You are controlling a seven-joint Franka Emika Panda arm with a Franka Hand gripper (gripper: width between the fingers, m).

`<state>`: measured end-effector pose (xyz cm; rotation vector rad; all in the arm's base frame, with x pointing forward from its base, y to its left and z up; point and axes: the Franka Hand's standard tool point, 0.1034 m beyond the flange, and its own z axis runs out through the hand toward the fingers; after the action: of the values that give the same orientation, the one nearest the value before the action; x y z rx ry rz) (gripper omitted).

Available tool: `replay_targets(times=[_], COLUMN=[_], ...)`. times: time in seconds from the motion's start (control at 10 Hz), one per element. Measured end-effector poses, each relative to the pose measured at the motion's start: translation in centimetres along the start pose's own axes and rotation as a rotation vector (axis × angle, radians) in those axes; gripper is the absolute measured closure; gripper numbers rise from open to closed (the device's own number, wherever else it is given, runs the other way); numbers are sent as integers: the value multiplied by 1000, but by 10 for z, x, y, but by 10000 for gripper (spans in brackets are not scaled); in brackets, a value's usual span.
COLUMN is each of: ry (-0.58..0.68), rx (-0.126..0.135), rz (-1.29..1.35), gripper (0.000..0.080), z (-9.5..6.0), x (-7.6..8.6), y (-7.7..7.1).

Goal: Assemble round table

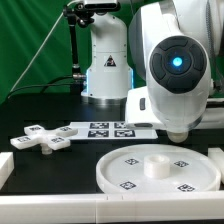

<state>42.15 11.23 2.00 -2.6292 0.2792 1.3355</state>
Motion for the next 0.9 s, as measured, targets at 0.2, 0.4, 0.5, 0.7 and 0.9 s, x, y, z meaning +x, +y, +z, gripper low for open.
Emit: replay_targets(times=[0.2,0.4,0.5,0.7,0.9], ry=[-6,2,4,3,4], rx=[-1,0,0,-1,-1], rz=[1,-1,-1,-3,-5], gripper=[150,180,315,393,393], z=[5,10,12,13,12], x=[2,4,5,4,4], y=[1,3,3,3,3])
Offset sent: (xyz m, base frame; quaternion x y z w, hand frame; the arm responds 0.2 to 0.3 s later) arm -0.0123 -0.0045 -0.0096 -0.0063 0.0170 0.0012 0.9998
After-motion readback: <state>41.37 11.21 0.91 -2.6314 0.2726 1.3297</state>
